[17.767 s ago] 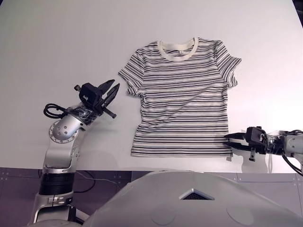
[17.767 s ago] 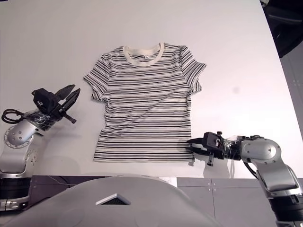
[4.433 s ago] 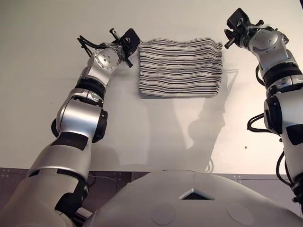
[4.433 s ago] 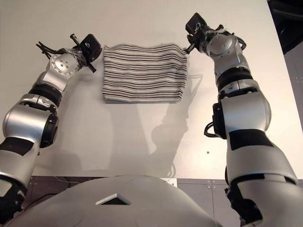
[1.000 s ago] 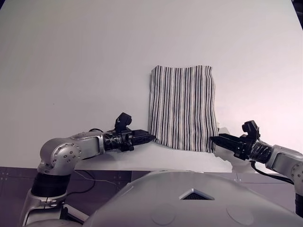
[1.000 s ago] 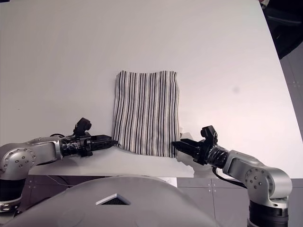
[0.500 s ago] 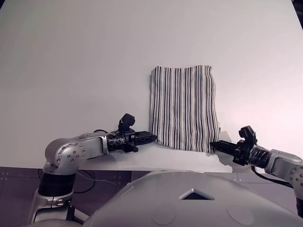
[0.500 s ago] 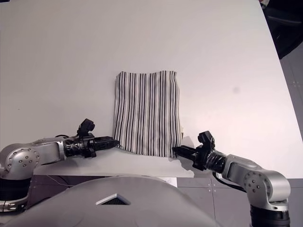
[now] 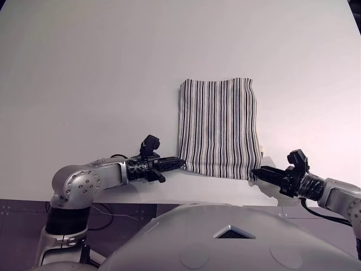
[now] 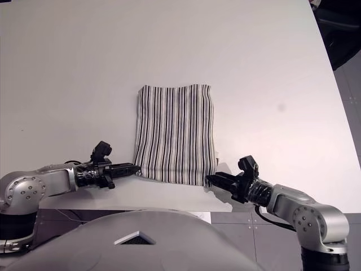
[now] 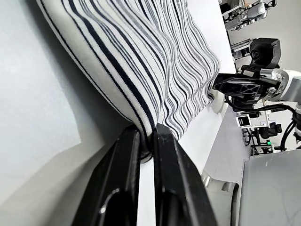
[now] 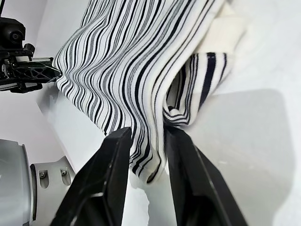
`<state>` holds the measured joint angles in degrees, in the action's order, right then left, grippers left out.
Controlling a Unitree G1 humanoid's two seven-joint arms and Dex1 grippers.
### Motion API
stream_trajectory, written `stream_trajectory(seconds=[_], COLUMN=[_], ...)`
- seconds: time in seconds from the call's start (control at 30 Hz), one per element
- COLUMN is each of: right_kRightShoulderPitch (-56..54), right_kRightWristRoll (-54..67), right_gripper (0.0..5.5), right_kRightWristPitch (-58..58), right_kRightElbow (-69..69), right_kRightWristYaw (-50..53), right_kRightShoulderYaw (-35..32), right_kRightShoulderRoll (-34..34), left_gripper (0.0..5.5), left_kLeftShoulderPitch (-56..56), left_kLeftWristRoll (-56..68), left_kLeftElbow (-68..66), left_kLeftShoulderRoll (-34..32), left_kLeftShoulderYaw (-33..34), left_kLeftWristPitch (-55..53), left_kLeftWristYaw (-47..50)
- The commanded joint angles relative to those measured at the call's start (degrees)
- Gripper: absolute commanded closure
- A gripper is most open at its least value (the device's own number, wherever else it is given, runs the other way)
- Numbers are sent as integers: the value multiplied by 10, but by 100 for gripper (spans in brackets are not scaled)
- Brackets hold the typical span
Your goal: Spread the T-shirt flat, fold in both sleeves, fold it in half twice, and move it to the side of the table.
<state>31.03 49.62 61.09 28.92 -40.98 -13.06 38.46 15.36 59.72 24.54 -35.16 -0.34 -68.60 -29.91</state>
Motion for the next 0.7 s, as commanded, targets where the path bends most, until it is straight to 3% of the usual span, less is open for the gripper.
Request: stream_trajectory(seconds=[0.03,0.4,0.7], right_kRightShoulderPitch=[-6,-29,-23], right_kRightWristRoll=[0,-11,35], right_gripper=[423,423,423], right_kRightWristPitch=[6,-3,4], right_kRightElbow=[-10,-28,-22], right_kRightWristYaw=[11,24,11], right_kRightShoulderYaw=[-25,10,-7], right_kRightShoulderRoll=[14,-7,-12], left_gripper=[530,530,530], left_kLeftShoulderPitch=[10,-2,-6], left_kLeftWristRoll=[-17,-32,-34], left_kLeftElbow=[18,19,15], left_kLeftShoulderRoll=[-8,-19,-23], left_kLeftShoulderYaw=[-7,-17,-13], left_kLeftWristPitch=[8,7,6], left_kLeftWristYaw=[-6,-26,-32])
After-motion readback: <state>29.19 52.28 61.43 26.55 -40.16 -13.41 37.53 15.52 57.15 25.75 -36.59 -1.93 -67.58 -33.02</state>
